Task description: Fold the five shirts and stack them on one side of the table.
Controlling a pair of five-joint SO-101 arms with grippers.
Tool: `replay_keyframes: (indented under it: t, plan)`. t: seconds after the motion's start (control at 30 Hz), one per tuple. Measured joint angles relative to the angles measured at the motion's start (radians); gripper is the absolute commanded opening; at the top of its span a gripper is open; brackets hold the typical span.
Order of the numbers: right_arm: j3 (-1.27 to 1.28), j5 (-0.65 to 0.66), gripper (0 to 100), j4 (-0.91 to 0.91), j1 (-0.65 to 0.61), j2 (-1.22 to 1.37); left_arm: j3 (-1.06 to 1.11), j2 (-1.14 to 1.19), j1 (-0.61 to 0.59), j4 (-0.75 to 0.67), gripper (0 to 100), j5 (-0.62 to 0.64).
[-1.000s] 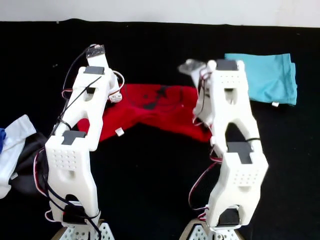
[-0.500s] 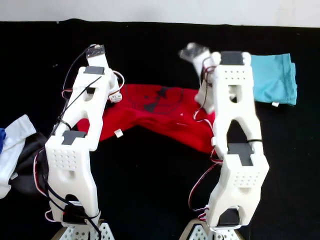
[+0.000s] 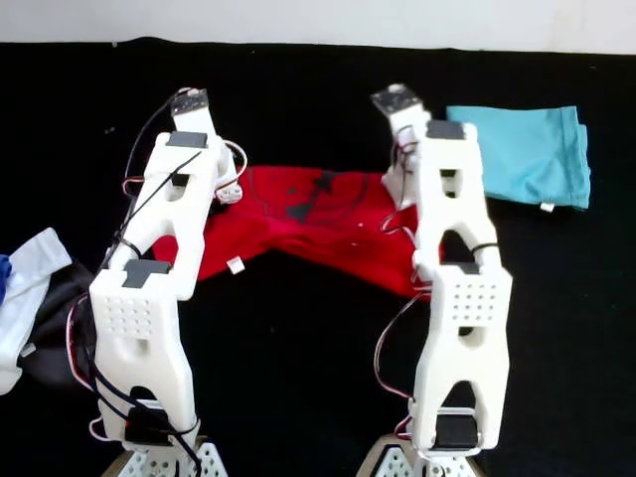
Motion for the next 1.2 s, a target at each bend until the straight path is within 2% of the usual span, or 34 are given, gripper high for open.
replay_keyframes:
  t: [0.2,0.43,0.67,0.83,1.07,1.2]
  plan:
    - [-0.269,-0.002,18.4,0.144,0.049,0.057,-0.002,0.000,0.000,0.000,1,0.000]
    - [-0.562,-0.002,18.7,0.396,0.028,0.057,-0.002,0.000,0.000,0.000,1,0.000]
    - [-0.594,-0.002,19.0,0.431,-0.040,0.057,-0.002,0.000,0.000,0.000,1,0.000]
    - [-0.328,0.005,24.1,0.431,-0.098,-0.094,-0.002,0.000,0.000,0.000,1,0.000]
    - [0.368,0.258,24.1,0.428,-0.212,-0.491,-0.002,0.000,0.000,0.000,1,0.000]
    - [0.566,0.325,24.1,0.388,-0.235,-0.534,-0.002,0.000,0.000,0.000,1,0.000]
